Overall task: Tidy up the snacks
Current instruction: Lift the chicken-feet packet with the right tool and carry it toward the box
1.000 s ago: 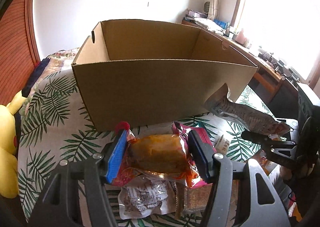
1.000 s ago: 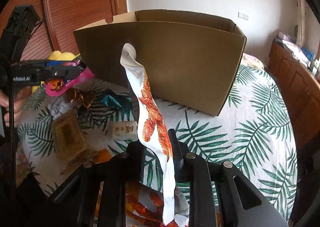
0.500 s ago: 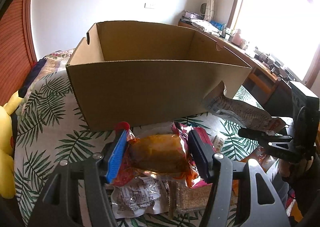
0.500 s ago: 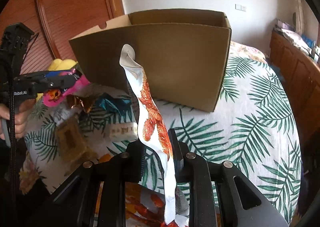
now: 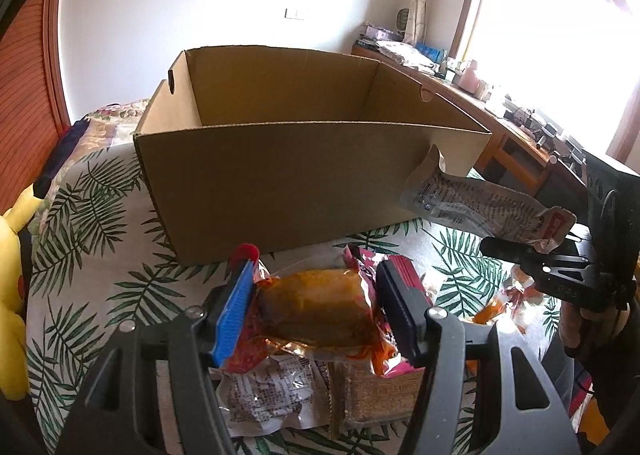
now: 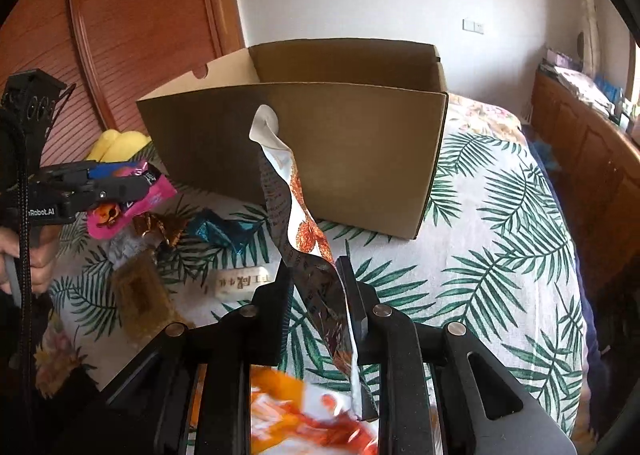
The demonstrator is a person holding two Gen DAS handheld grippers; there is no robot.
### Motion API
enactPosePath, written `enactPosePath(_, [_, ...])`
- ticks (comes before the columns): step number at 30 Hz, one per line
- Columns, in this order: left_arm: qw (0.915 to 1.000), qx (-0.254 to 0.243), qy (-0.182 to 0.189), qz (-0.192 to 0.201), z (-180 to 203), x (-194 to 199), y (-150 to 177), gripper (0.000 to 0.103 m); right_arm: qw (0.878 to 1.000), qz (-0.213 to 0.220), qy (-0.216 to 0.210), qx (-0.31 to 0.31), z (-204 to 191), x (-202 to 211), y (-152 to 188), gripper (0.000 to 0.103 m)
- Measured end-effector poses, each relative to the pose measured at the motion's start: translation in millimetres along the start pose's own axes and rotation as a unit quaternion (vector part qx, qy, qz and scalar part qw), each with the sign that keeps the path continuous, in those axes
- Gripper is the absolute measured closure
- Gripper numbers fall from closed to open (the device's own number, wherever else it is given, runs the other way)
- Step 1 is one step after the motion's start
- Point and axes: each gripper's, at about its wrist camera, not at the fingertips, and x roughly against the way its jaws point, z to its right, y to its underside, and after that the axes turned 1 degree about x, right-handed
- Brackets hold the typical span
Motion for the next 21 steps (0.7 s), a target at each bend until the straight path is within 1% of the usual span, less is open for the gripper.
enactPosePath(10, [0.9999,0.002,0.002,0.013,5.2,8.7,-2.4,0.042,0.999,0.028,-0.014,0.016,-8.0,21.1,-4.3,0.085])
enactPosePath(14, [0.9999,0.001,0.005,0.016,9.4,10.1,-3.6,0.042,0.999,0.041,-0.006,0.035,-17.2,28.8,-5.6,0.088])
enactPosePath(15, [0.9998,0.001,0.007,0.016,9.4,10.3,-5.2,0.042,0.998,0.045,-0.006,0.038,-19.2,31.5,-5.6,0.092])
enactPosePath(21, [0.9998,-0.002,0.01,0.017,12.7,11.3,-6.5,0.042,0.997,0.055,-0.001,0.049,-24.8,36.6,-6.6,0.092])
